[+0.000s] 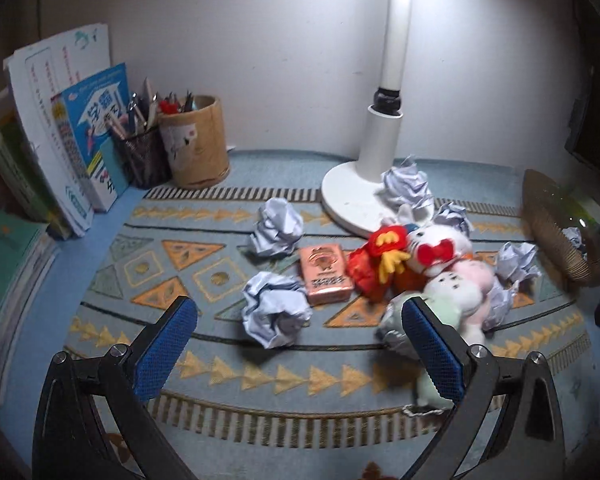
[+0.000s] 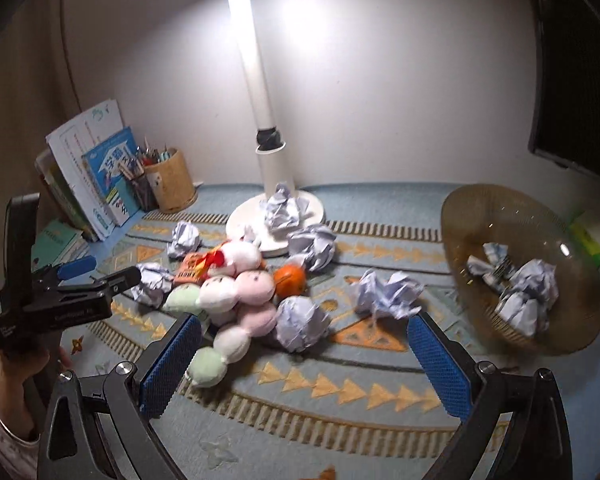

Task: Organize objects
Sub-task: 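Move both tools back over the desk toward the plush toys, then grasp a paper ball with the left tool while the right tool grasps the green plush chain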

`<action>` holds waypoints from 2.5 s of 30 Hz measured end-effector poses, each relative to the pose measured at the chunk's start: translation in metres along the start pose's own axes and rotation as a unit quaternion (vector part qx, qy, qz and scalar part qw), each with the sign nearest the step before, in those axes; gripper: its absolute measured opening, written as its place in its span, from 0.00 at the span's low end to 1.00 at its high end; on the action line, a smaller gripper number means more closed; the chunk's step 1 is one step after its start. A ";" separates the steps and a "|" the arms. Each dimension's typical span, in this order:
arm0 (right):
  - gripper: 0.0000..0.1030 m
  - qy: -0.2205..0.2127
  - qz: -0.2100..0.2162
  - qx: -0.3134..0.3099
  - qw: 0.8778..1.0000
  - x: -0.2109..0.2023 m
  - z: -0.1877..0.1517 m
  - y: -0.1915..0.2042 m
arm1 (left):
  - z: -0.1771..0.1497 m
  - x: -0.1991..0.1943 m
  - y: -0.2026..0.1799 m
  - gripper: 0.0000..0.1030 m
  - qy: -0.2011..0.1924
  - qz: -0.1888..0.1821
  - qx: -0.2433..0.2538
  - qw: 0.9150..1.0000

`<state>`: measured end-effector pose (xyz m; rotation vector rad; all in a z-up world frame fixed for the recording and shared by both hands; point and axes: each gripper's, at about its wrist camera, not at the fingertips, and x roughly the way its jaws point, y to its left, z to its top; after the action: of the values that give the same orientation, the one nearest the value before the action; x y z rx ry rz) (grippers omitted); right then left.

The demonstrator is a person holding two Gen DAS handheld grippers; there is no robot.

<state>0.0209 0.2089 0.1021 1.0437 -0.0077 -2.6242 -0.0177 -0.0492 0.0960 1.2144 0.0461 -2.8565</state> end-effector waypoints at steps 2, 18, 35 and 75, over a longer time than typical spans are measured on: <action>1.00 0.034 0.006 -0.010 0.999 0.022 -0.024 0.021 | -0.016 0.023 0.012 1.00 0.025 0.000 -0.016 1.000; 1.00 0.083 -0.071 0.029 0.994 0.111 -0.055 0.074 | -0.023 0.095 0.008 1.00 0.066 0.003 0.009 0.998; 0.98 0.062 -0.041 0.065 0.995 0.101 -0.057 0.069 | -0.018 0.106 0.001 1.00 0.067 0.011 -0.005 0.998; 0.35 -0.139 0.172 0.182 0.958 0.018 -0.086 0.023 | -0.015 0.069 -0.015 0.37 -0.043 0.044 0.033 0.998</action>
<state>0.0729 0.1911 0.0299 0.6829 -0.6944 -2.4656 -0.0552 -0.0350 0.0363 1.0733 -0.1033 -2.8508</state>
